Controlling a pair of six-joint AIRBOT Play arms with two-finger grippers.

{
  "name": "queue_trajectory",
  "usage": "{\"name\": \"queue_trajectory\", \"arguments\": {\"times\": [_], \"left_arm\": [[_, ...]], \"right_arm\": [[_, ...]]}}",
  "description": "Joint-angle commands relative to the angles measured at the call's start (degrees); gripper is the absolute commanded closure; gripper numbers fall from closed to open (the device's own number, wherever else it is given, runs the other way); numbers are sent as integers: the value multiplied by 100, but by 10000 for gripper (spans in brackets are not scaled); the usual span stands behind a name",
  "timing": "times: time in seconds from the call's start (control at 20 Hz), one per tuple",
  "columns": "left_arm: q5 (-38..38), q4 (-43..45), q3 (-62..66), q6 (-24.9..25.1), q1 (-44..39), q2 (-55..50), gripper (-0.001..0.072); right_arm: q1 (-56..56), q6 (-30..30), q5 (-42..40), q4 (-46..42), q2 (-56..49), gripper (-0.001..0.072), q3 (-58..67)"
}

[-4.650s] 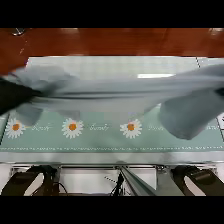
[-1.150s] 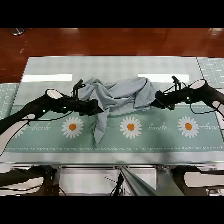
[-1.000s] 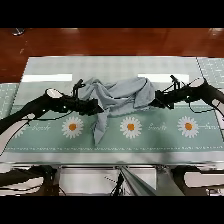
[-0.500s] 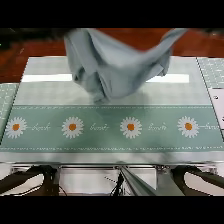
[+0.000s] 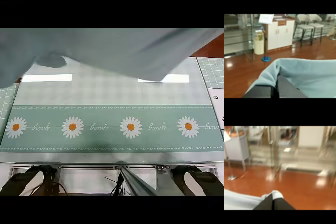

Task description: Fold the shirts.

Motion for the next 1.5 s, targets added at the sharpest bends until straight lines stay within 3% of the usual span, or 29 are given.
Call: {"name": "queue_trajectory", "arguments": {"times": [0.0, 0.3, 0.55, 0.65, 0.9, 1.1, 1.45], "left_arm": [[-944, 402, 55, -151, 83, 767, 687], [-2430, 417, -275, -710, 83, 994, 687], [-2706, 393, -2369, -820, 81, 960, 687], [-2245, 157, -3543, -682, 66, 826, 686], [-13, -273, -5469, -33, -743, -205, 686], [1071, -437, -5051, 190, -1259, -1770, 686], [1285, -1117, -4017, 188, -1381, -3679, 685]], "right_arm": [[2, 46, 531, -251, 715, 685, 48], [-4, 129, 1633, -577, 896, 685, 46], [-4, 343, 2041, -1491, 896, 684, -833], [-4, 341, 1878, -1556, 894, 685, -1766], [-4, 332, 313, -1495, 328, 685, -3995], [-4, 229, -835, -1233, -1318, 685, -4072], [-4, 315, -1261, -203, -4092, 684, -3132]]}}
